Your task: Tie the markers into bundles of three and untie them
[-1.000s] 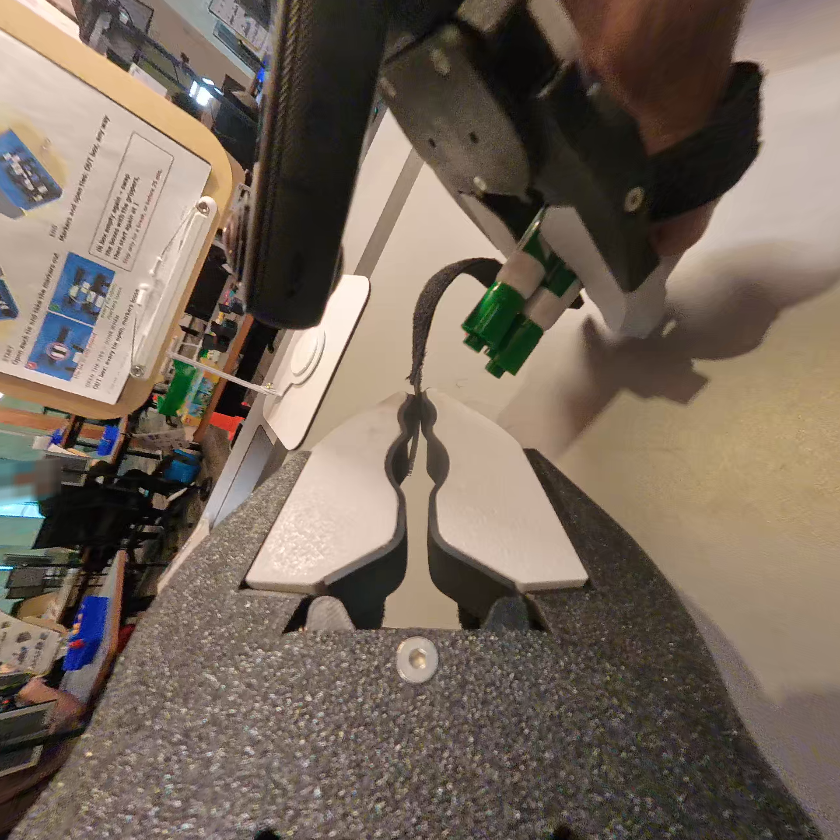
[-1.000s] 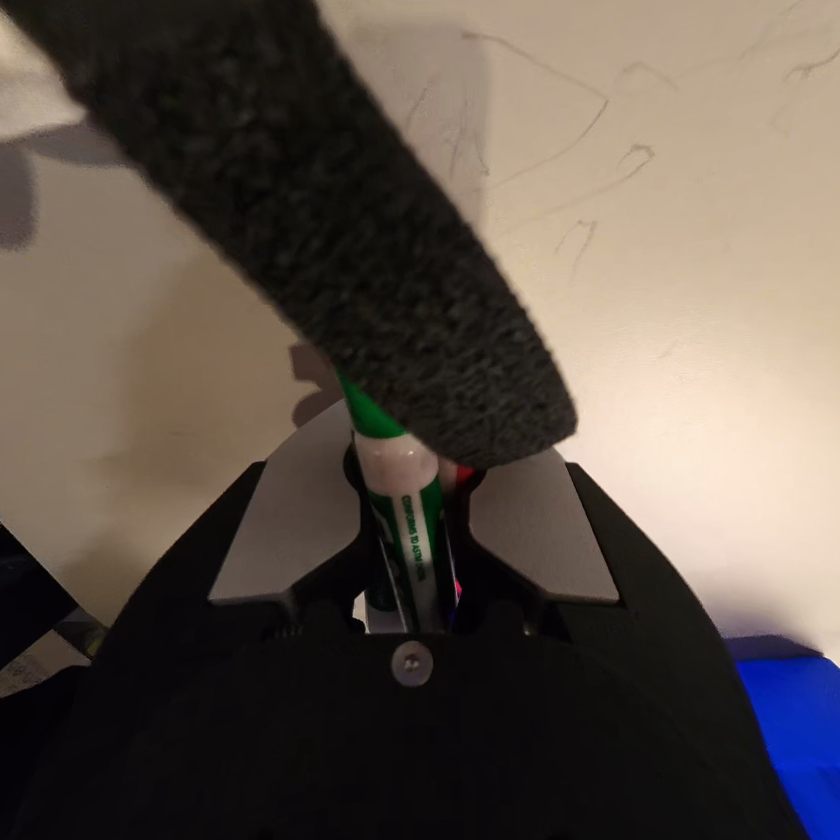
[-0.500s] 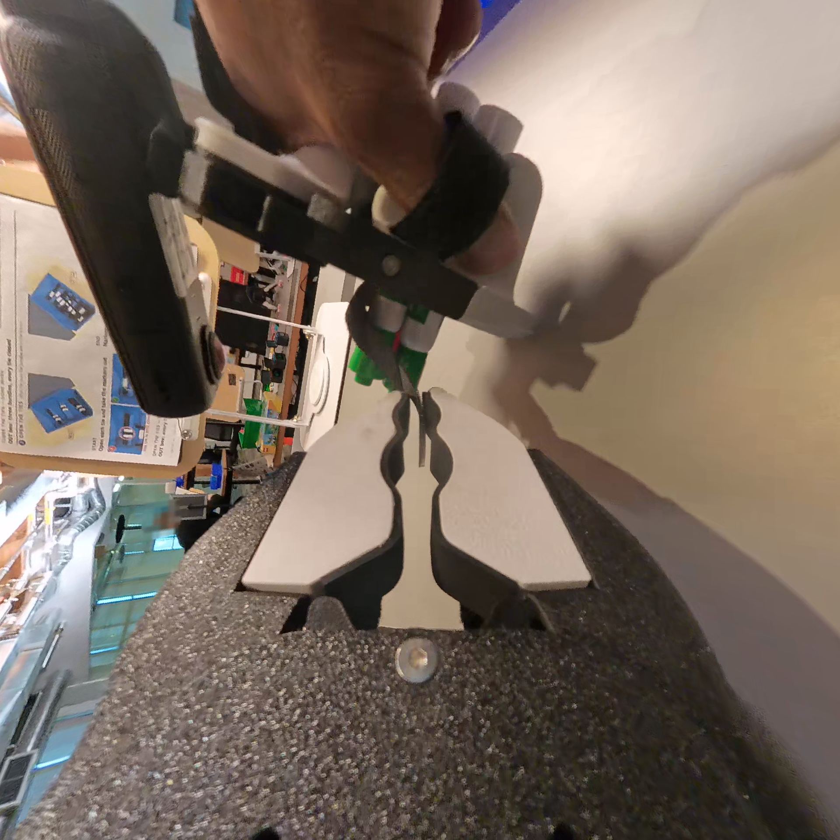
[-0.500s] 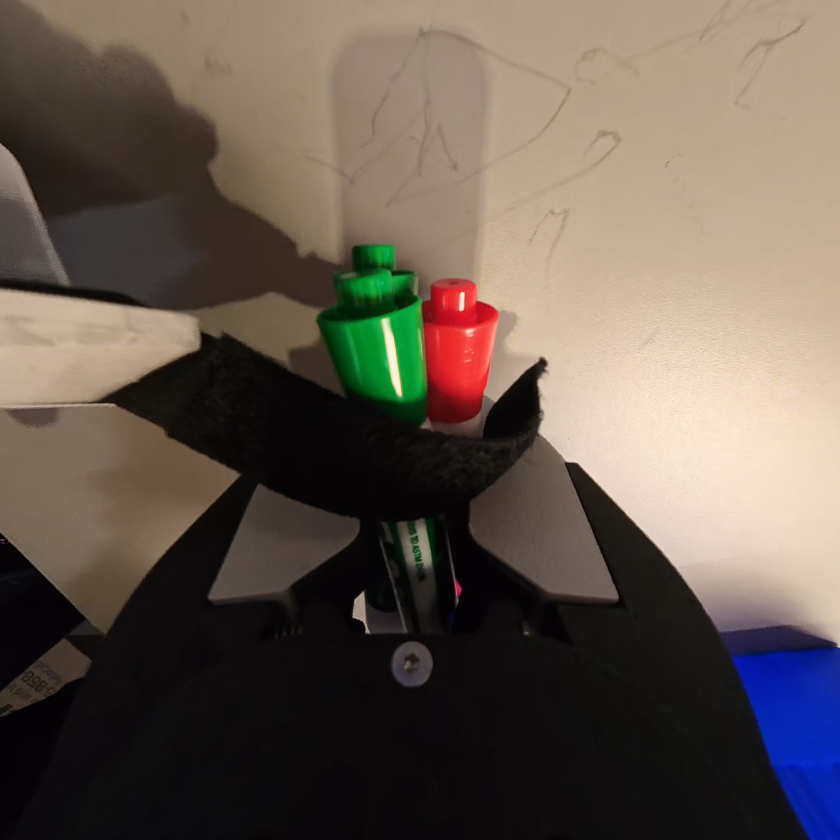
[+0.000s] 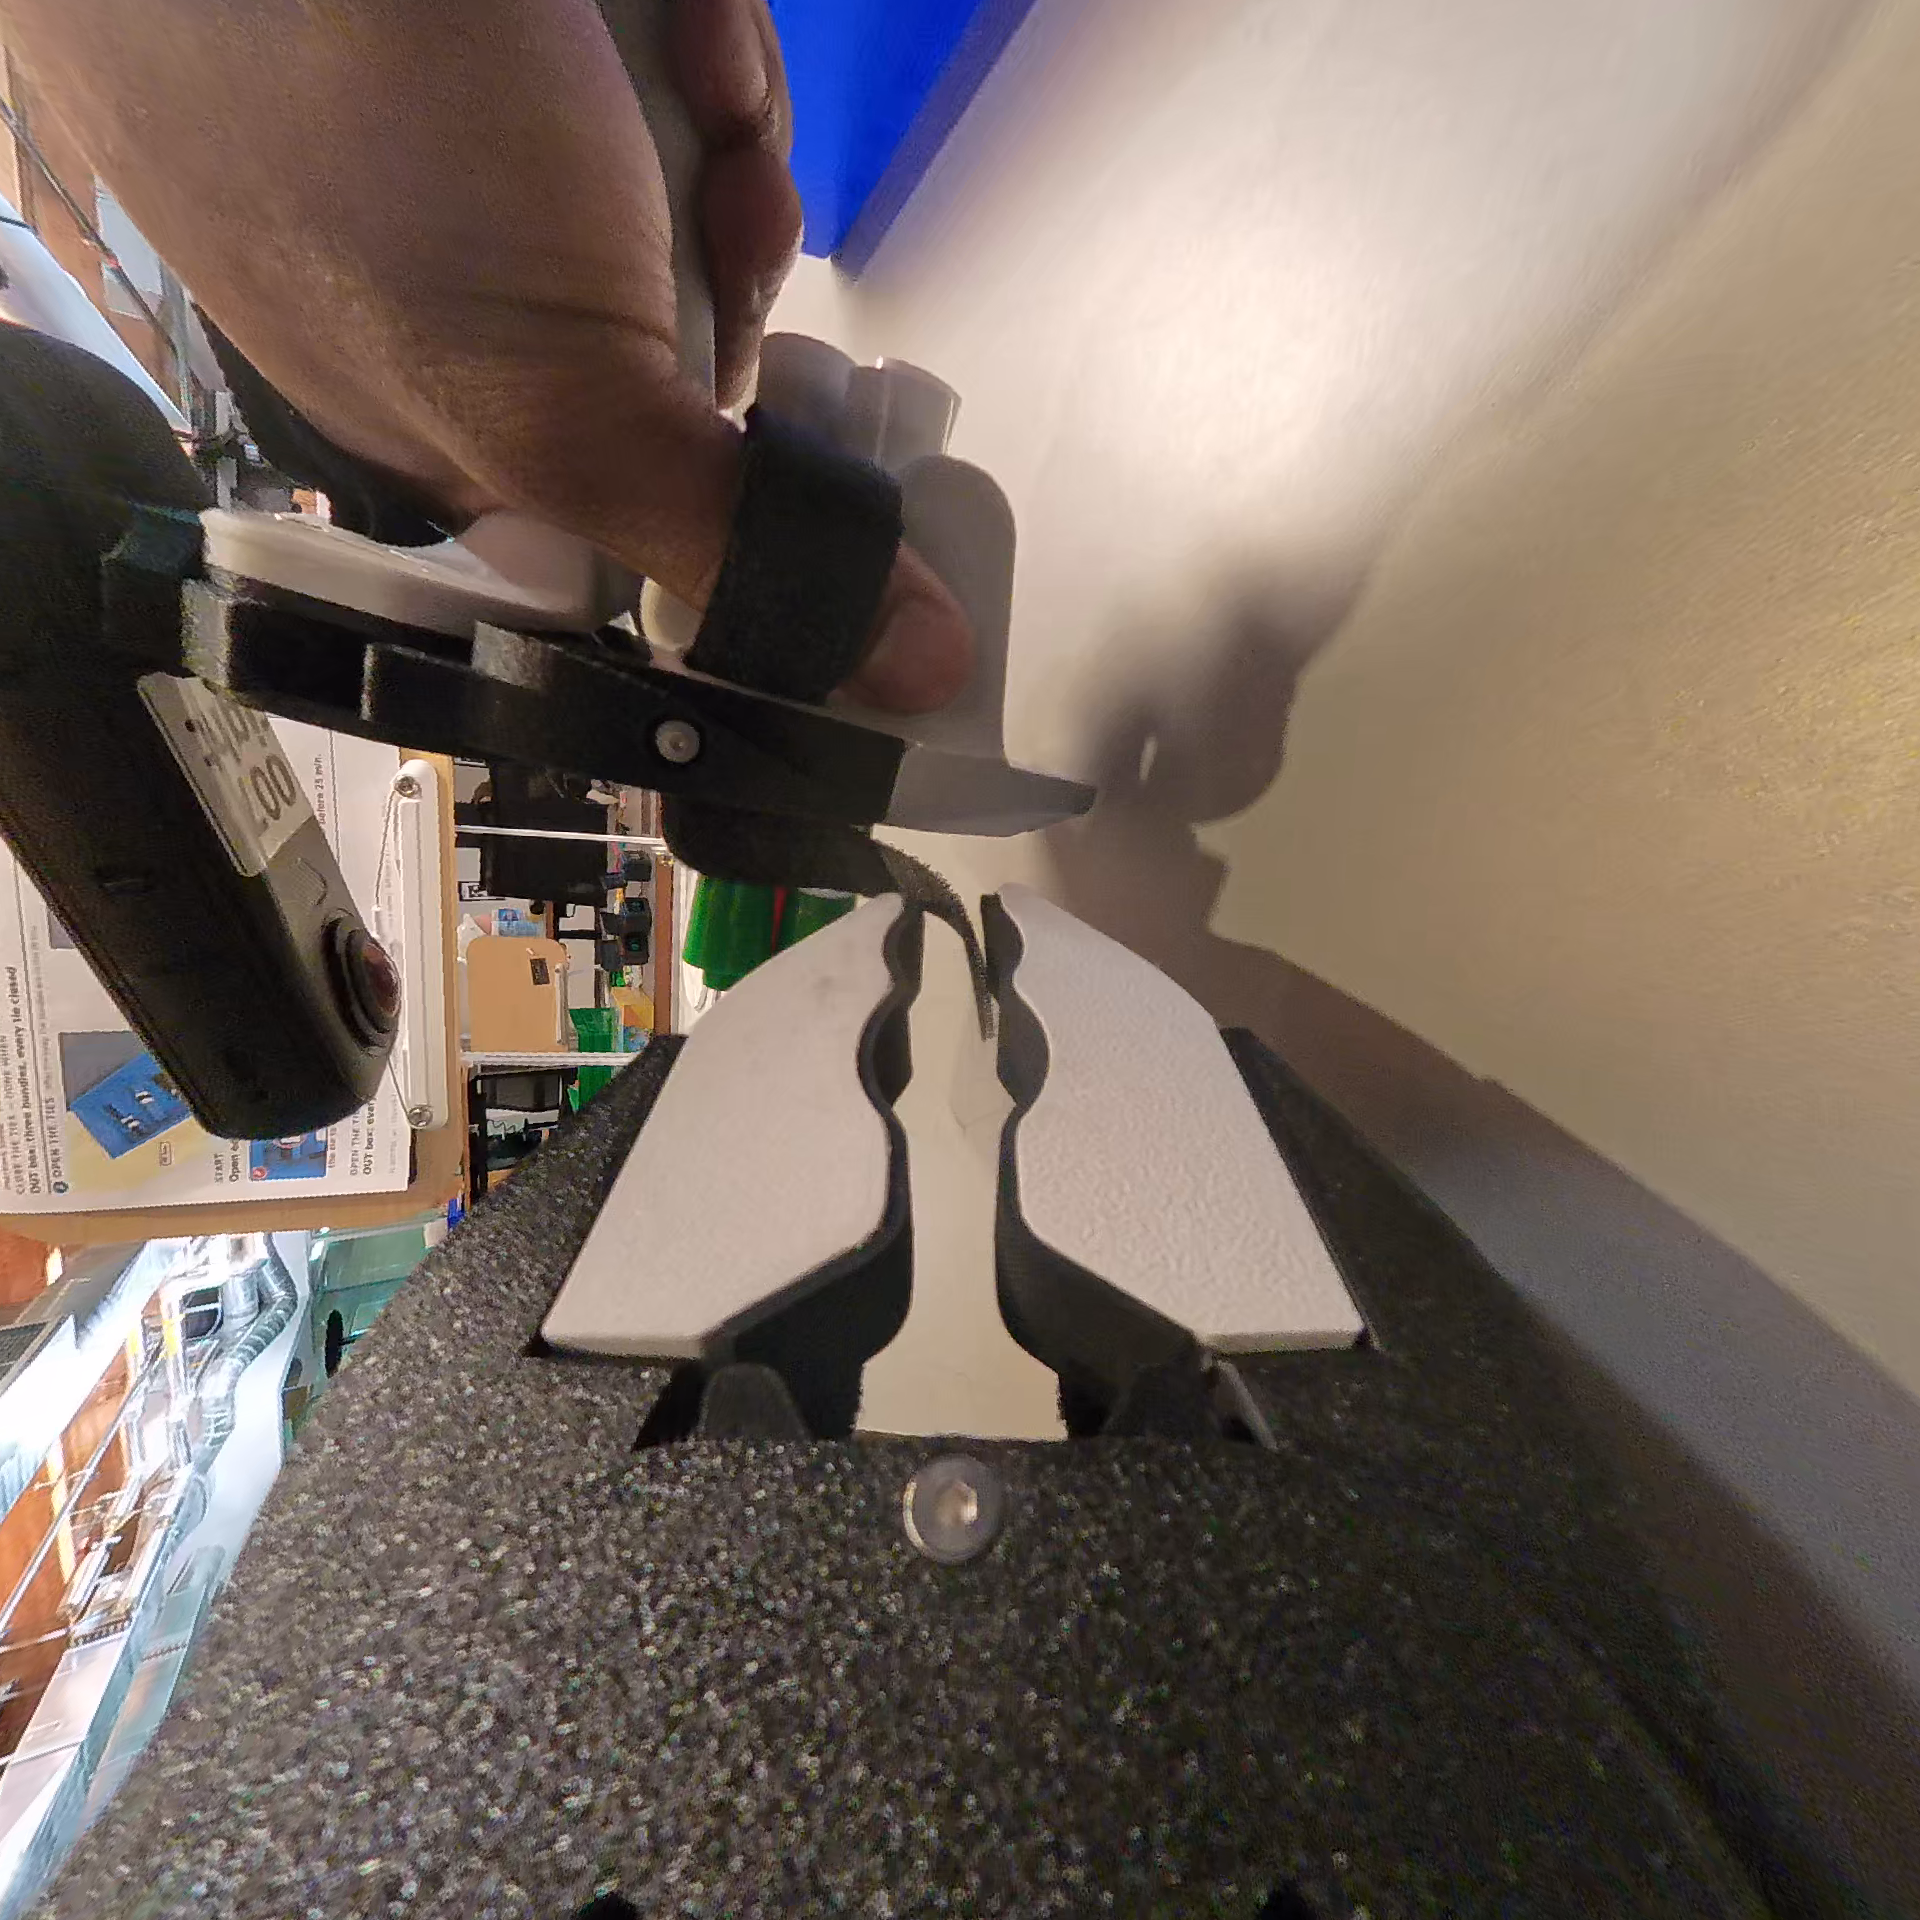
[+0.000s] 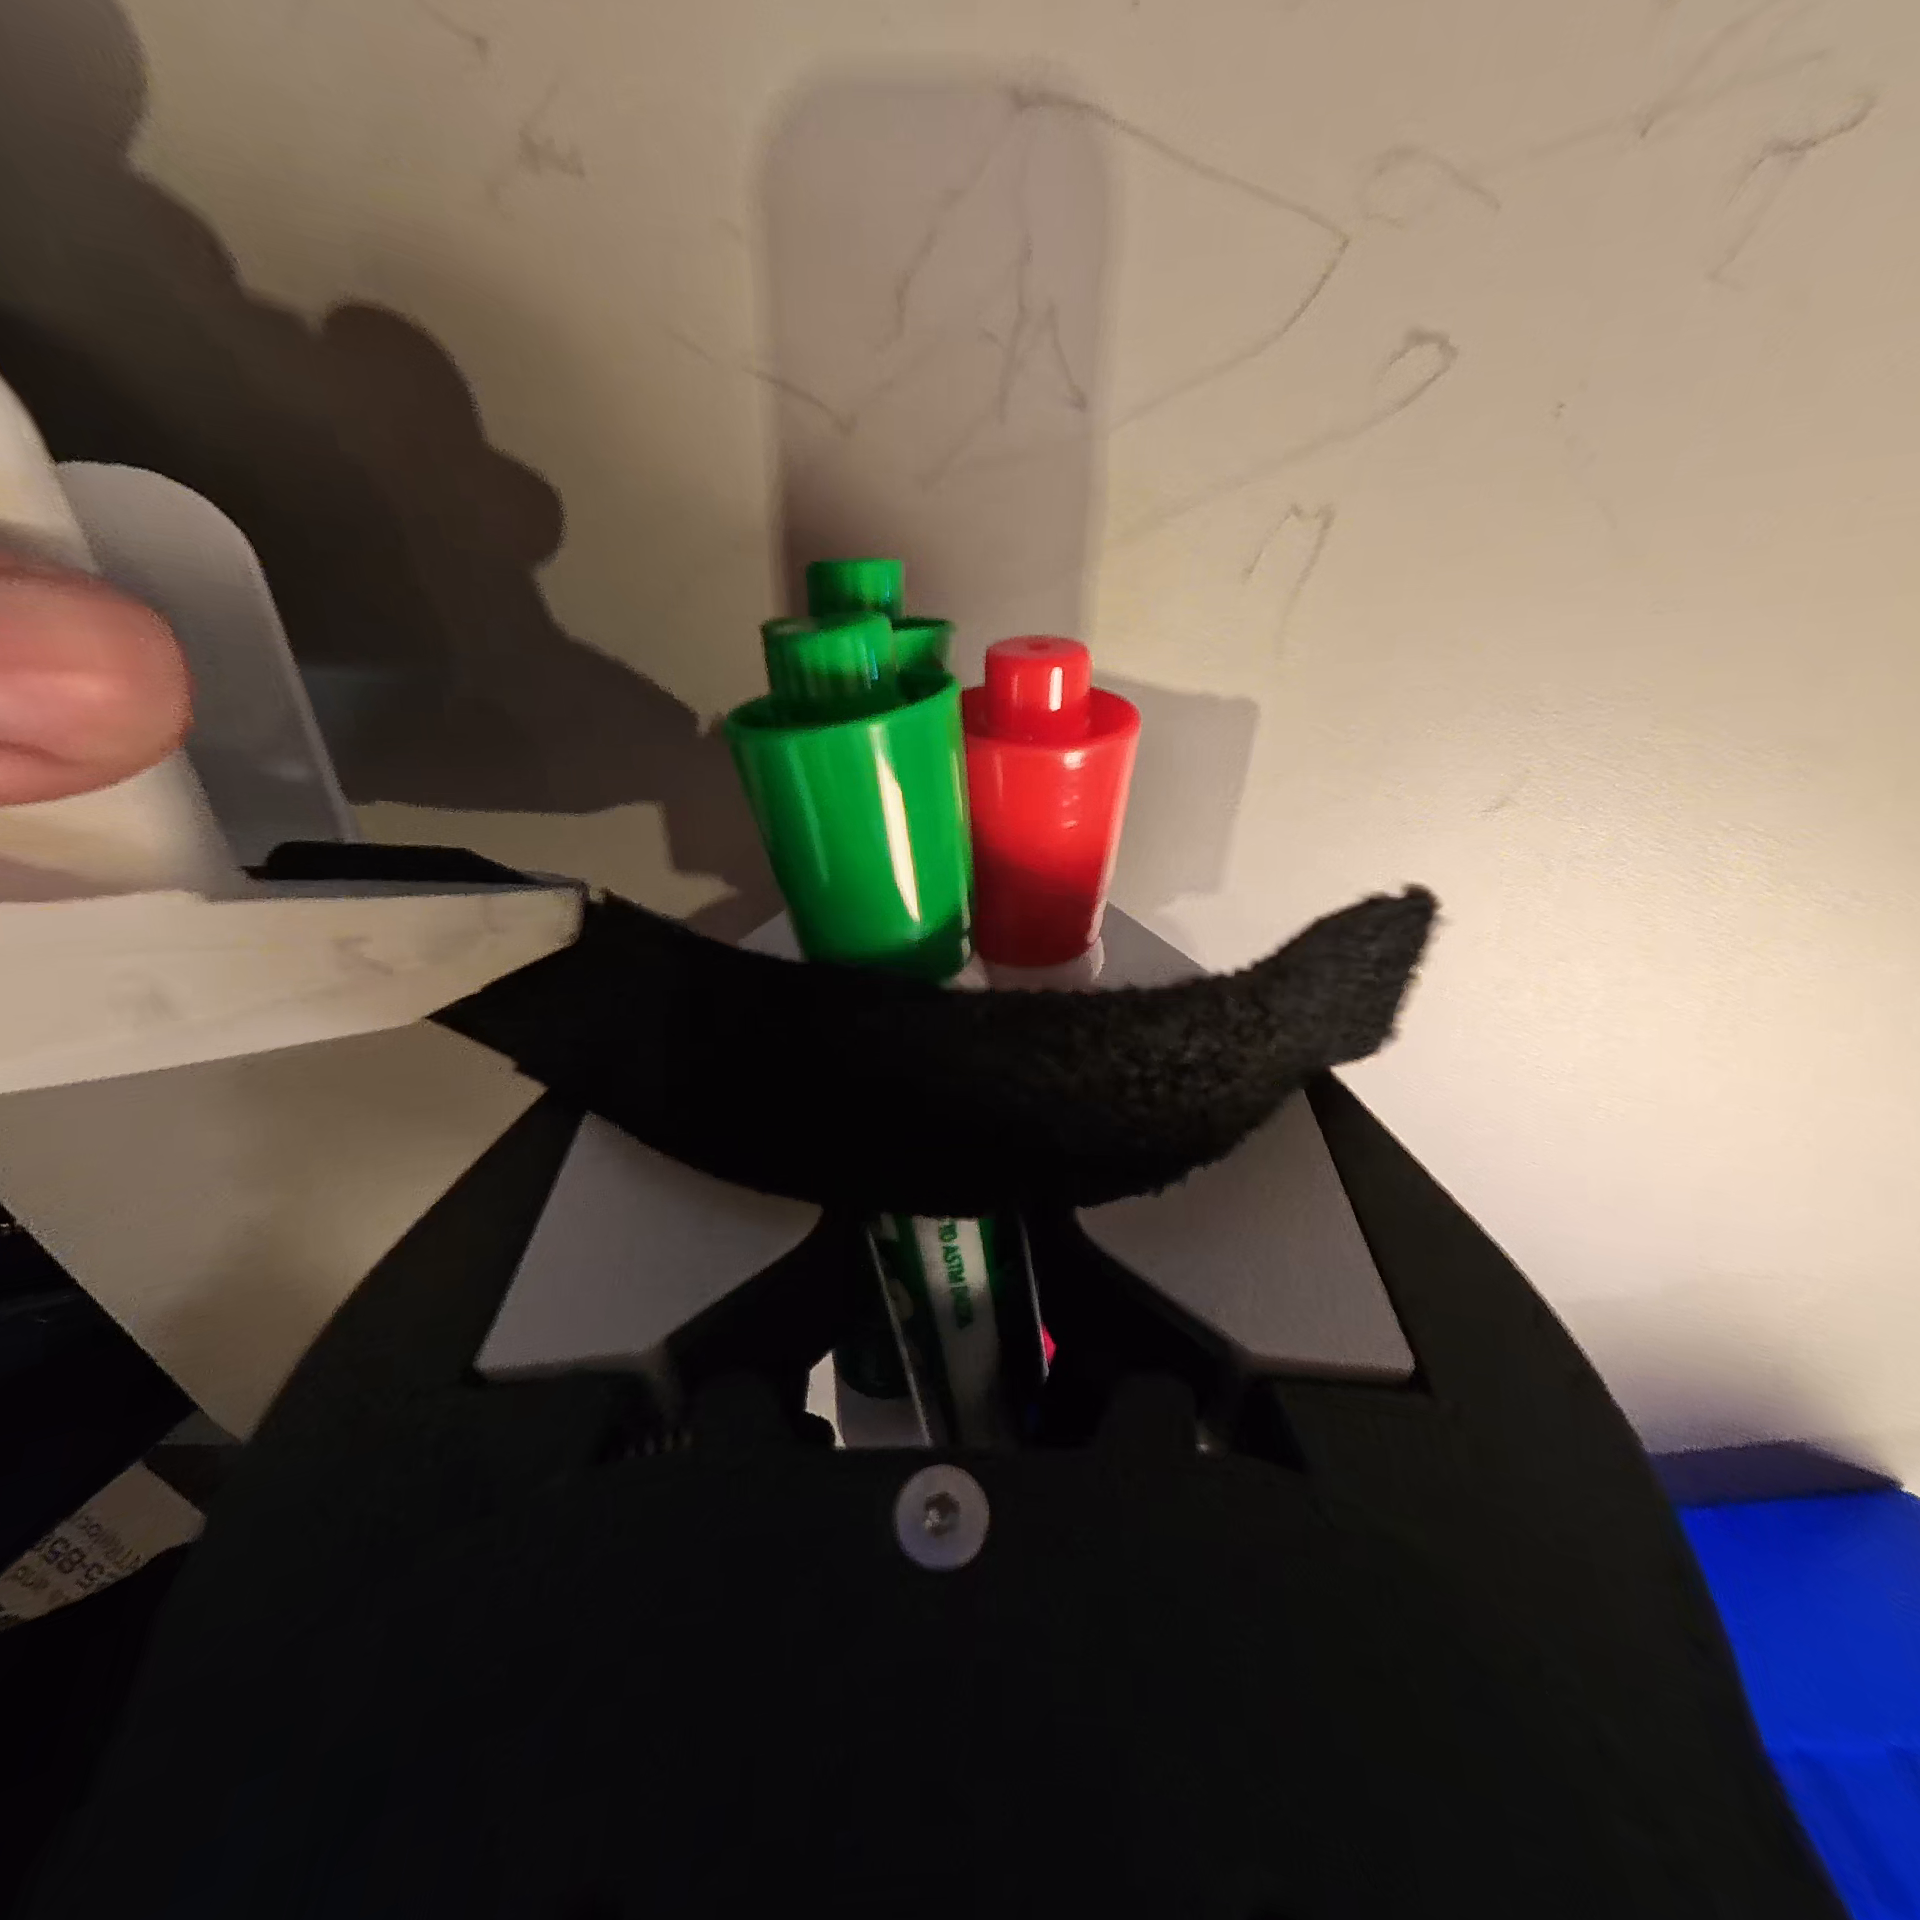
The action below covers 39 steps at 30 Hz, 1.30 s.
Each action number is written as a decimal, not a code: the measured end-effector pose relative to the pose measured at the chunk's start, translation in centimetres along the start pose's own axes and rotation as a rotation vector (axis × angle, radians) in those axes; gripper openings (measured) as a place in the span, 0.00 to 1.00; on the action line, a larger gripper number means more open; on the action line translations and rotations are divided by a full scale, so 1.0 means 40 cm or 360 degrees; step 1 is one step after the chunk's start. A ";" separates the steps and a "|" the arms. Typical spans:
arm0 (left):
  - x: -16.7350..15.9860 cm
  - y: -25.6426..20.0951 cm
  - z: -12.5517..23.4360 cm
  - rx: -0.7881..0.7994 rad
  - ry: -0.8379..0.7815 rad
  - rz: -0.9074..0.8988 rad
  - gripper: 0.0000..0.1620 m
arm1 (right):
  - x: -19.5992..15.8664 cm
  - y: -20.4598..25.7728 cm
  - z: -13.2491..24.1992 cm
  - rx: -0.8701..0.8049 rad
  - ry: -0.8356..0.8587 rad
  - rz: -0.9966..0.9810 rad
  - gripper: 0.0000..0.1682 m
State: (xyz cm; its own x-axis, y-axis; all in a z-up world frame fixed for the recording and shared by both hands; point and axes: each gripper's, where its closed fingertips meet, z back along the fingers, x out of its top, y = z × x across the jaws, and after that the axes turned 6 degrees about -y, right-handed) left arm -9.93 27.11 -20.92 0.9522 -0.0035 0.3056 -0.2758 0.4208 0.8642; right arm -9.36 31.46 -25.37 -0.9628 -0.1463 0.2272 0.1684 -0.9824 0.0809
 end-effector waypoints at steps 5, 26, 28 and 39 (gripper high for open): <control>-0.004 0.010 0.007 0.0004 -0.0022 -0.0032 0.11 | 0.001 0.002 0.002 0.0008 -0.0011 0.0006 0.23; -0.011 -0.016 0.026 -0.0142 -0.0163 -0.0062 0.28 | -0.003 0.001 0.009 0.0038 -0.0035 -0.0003 0.24; -0.008 -0.023 0.034 -0.0213 -0.0223 -0.0035 0.29 | -0.005 0.001 0.010 0.0041 -0.0033 -0.0003 0.24; -0.039 0.117 0.082 -0.0700 -0.1107 0.1287 0.51 | -0.003 0.007 0.023 0.0037 -0.0049 0.0026 0.24</control>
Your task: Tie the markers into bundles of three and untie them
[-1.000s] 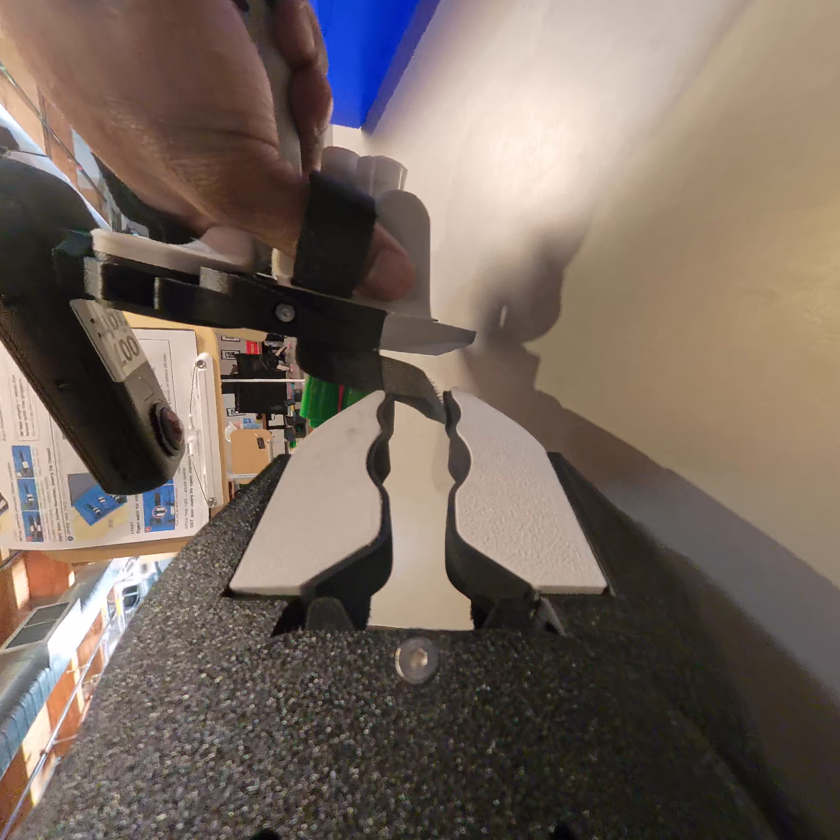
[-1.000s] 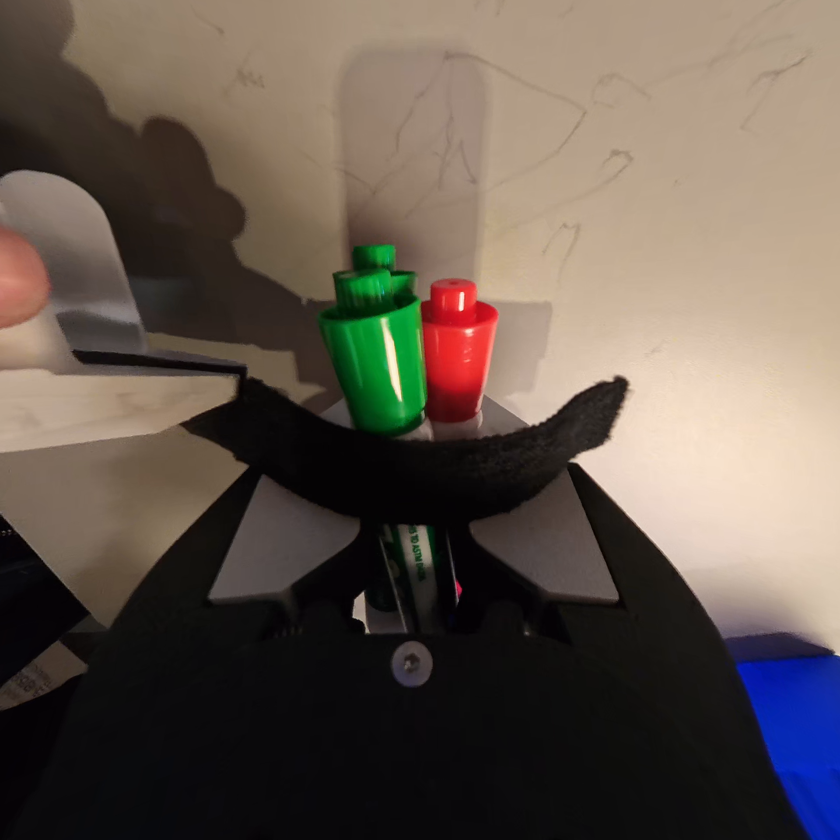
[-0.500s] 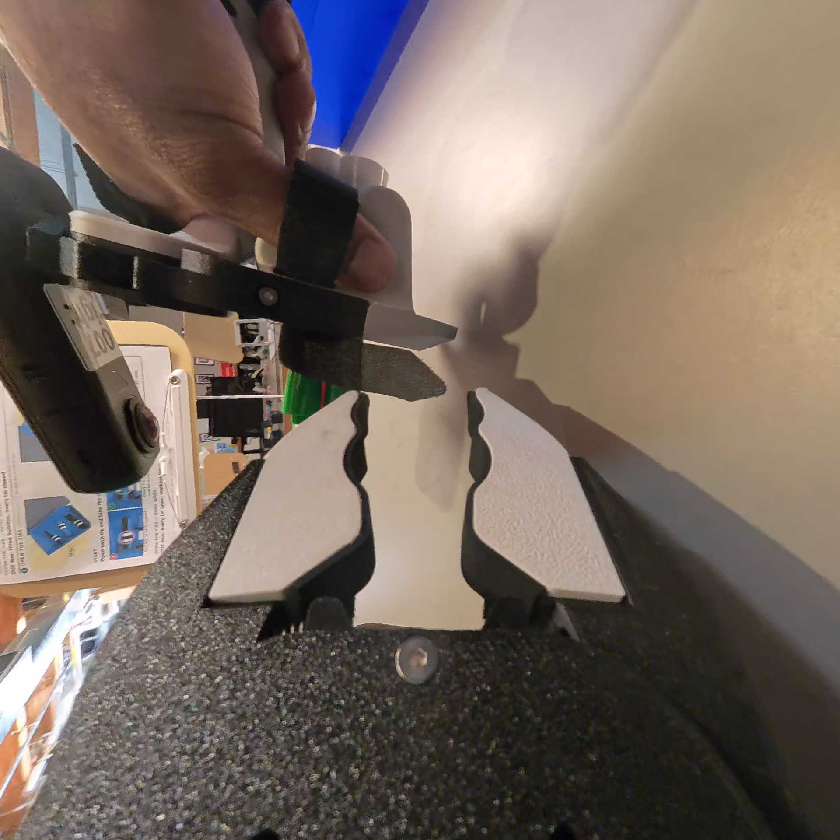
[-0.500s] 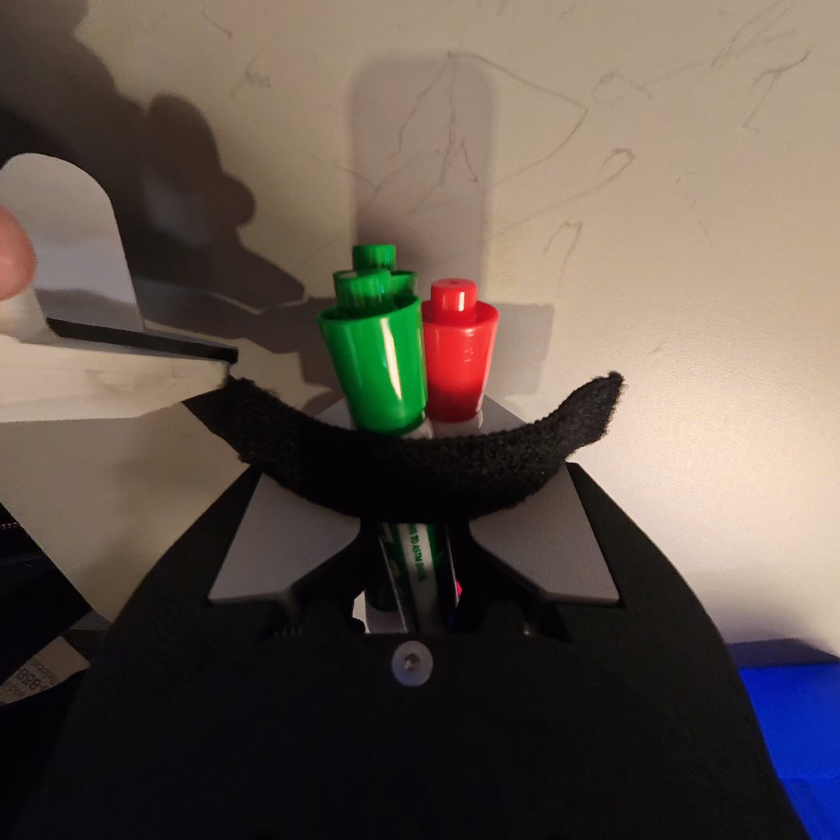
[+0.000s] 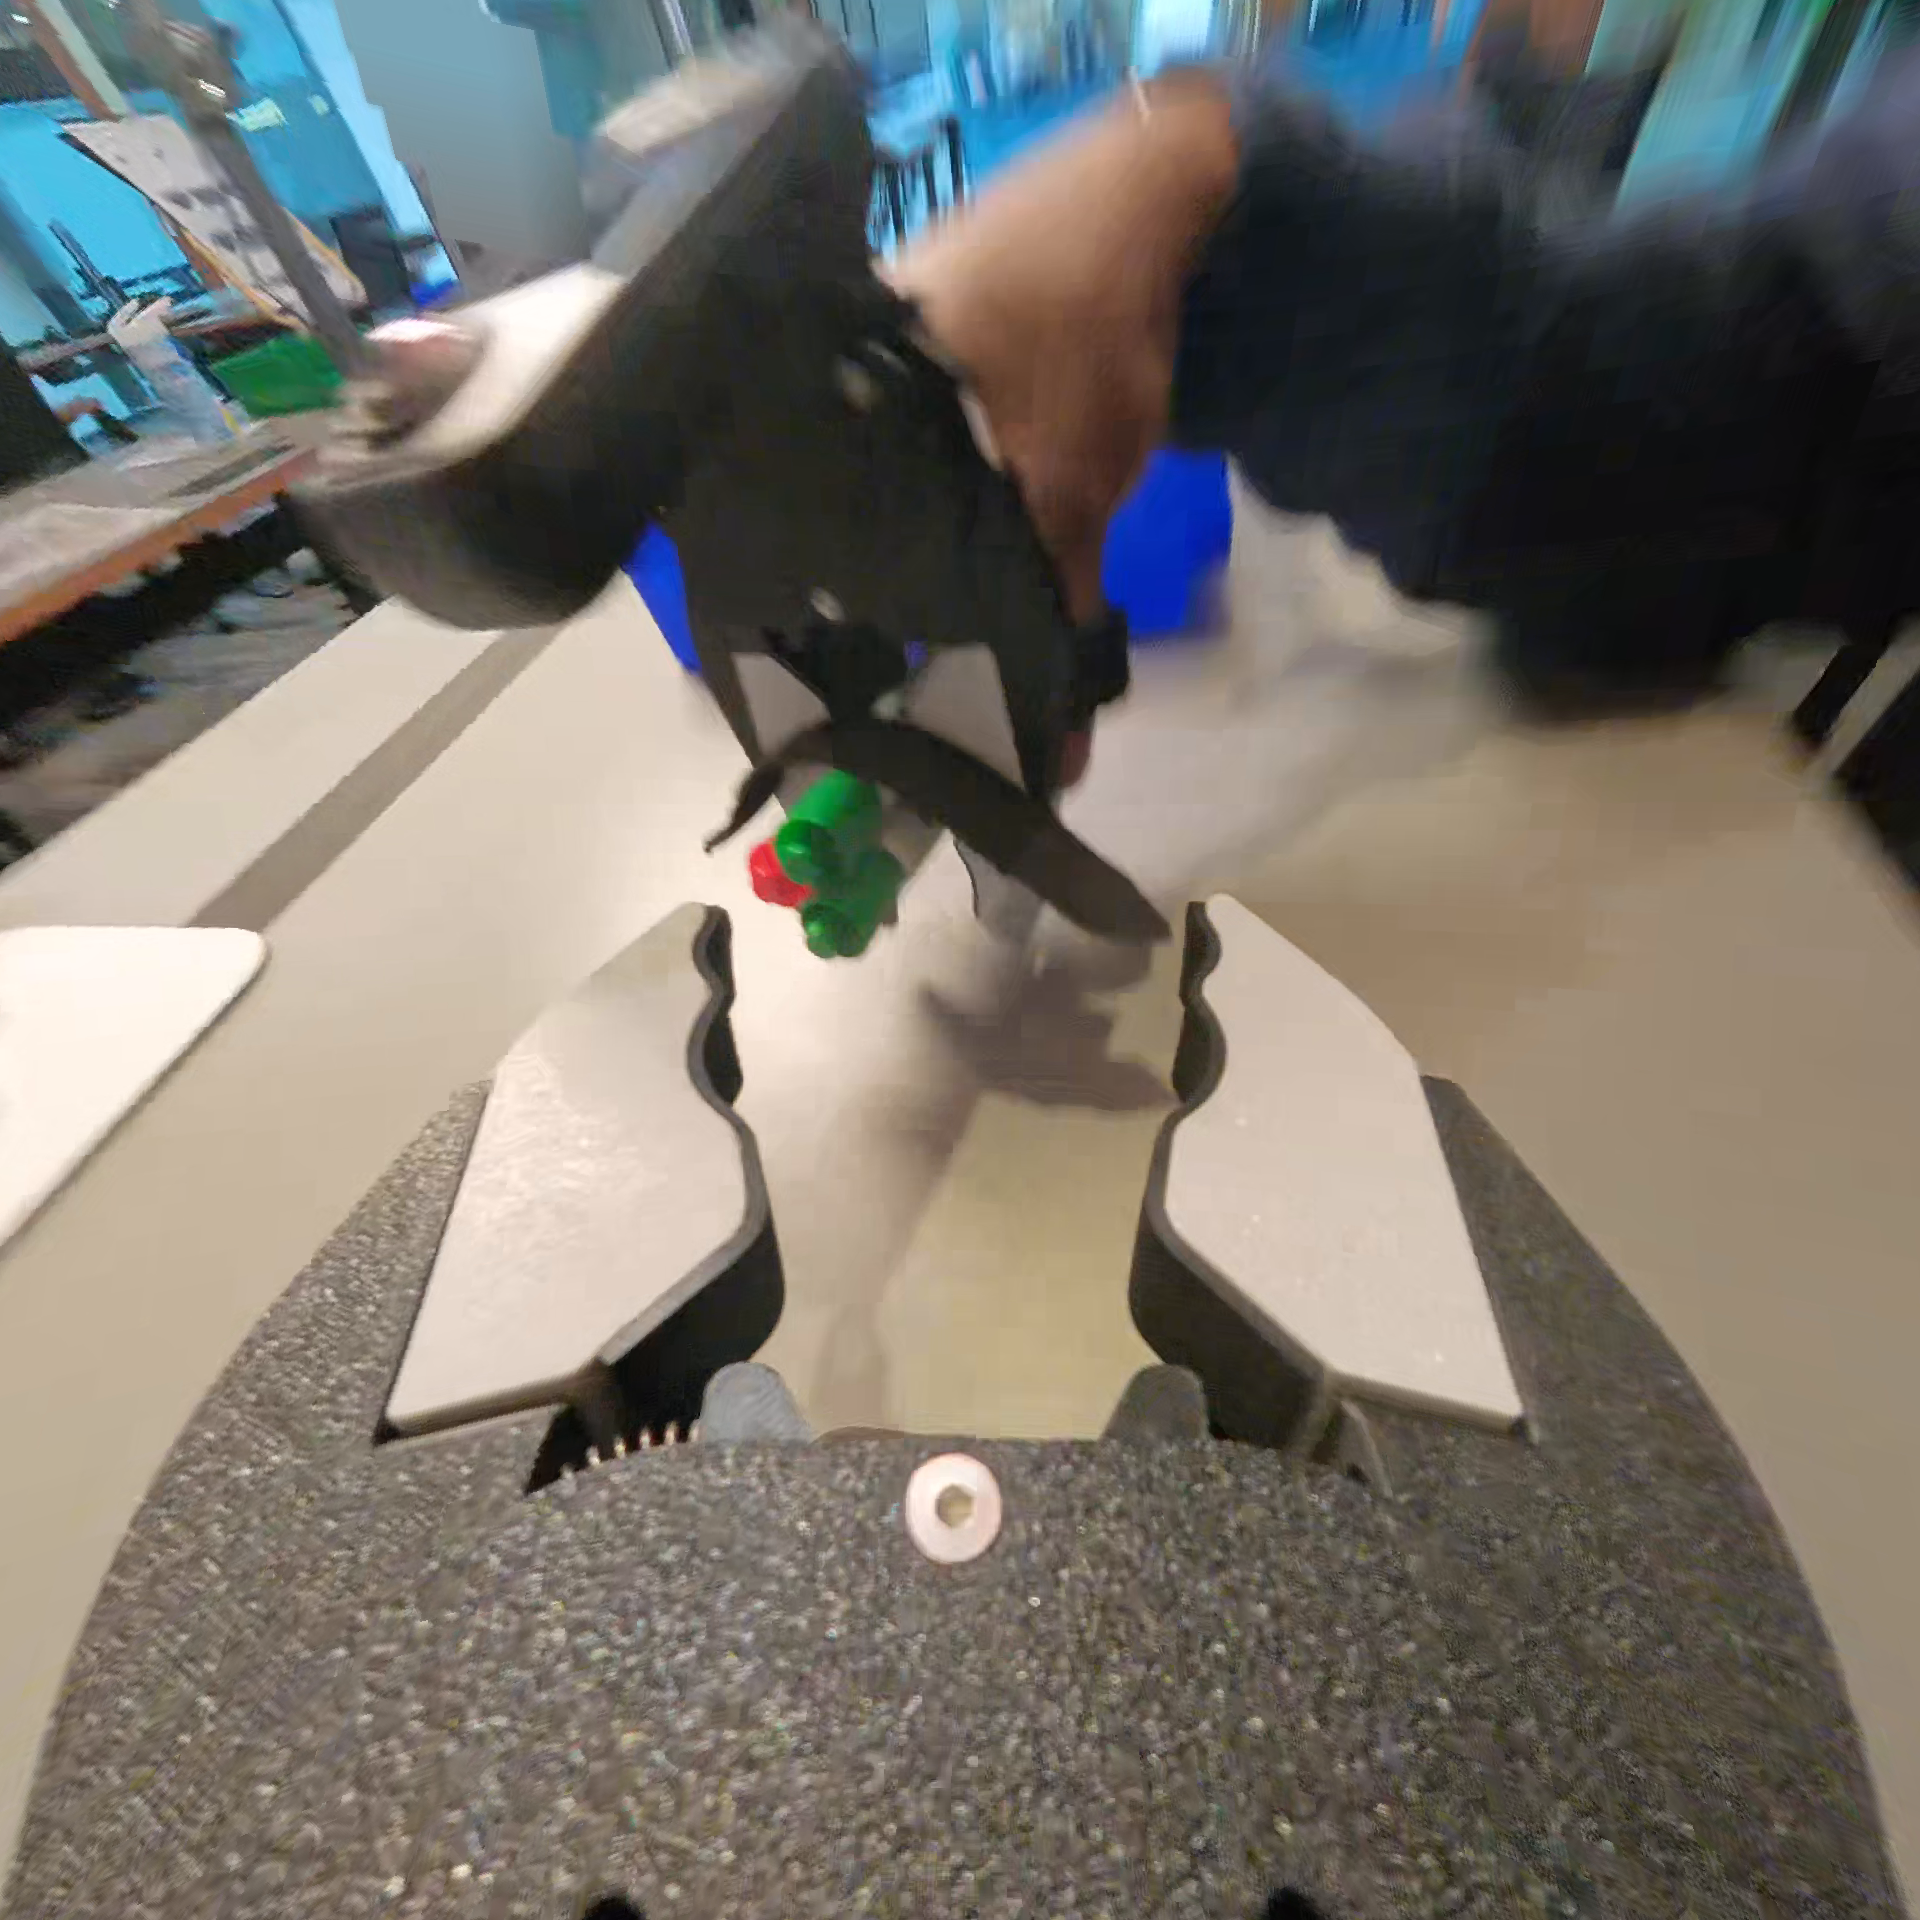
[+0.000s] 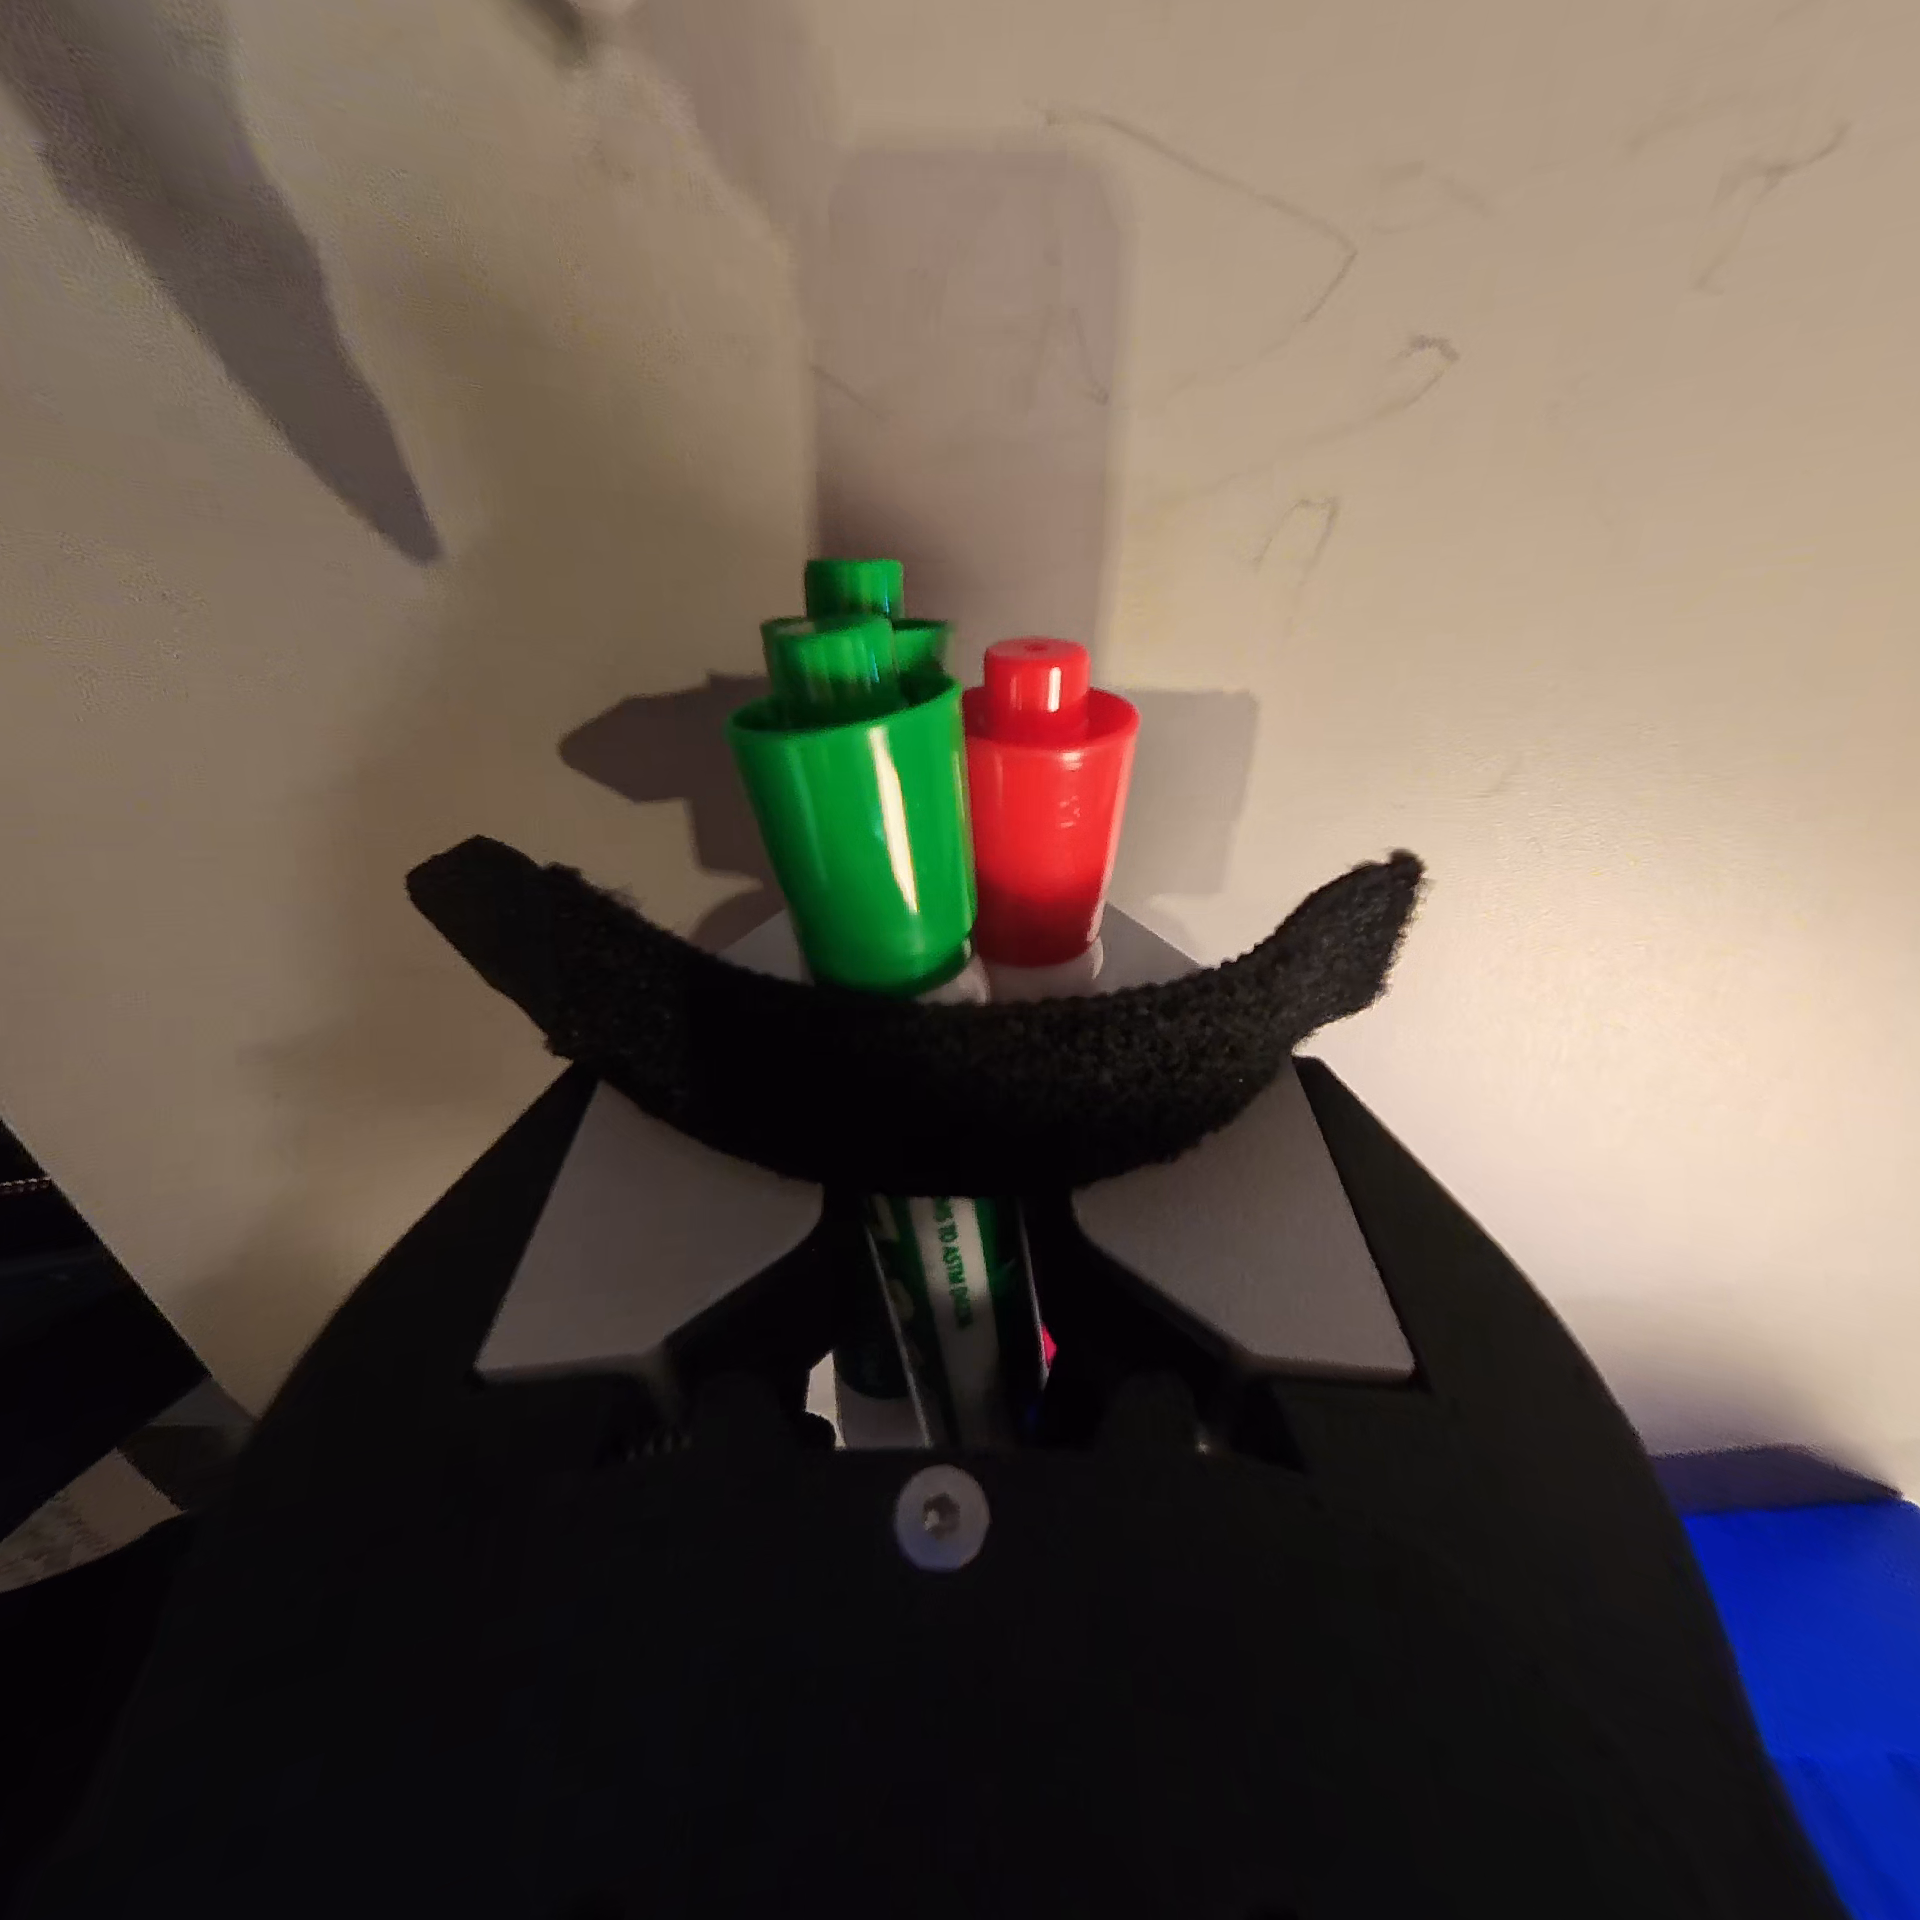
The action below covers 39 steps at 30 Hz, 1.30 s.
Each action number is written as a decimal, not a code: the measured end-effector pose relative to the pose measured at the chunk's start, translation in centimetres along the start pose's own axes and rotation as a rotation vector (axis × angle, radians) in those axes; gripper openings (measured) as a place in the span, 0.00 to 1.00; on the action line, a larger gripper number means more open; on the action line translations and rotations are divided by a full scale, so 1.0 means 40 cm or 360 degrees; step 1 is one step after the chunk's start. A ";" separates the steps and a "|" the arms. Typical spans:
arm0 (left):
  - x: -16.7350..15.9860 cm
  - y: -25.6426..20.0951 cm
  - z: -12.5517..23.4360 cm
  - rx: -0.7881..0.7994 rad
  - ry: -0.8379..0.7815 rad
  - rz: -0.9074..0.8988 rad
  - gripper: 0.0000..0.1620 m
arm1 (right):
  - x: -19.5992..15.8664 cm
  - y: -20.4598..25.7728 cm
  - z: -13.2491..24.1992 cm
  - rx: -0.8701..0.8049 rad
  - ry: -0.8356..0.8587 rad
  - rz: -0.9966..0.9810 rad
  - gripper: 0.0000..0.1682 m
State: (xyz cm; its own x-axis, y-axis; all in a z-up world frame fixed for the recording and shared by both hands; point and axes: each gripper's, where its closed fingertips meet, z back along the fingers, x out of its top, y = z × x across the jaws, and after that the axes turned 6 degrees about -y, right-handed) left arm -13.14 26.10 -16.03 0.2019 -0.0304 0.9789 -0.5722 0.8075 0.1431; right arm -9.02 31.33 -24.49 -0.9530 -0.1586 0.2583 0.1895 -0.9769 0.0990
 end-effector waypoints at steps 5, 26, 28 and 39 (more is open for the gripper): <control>0.050 0.072 -0.017 -0.0064 -0.0318 0.0571 0.60 | 0.017 0.023 0.009 -0.0008 -0.0015 0.0060 0.24; -0.006 -0.020 -0.094 -0.0410 -0.0011 0.0285 0.46 | 0.037 0.084 0.002 -0.0040 0.0067 0.0228 0.24; -0.018 -0.029 -0.096 -0.0419 0.0042 0.0248 0.45 | 0.036 0.087 0.002 -0.0041 0.0075 0.0237 0.24; -0.062 -0.042 -0.097 -0.0397 0.0209 0.0140 0.42 | 0.036 0.091 0.004 -0.0038 0.0076 0.0255 0.24</control>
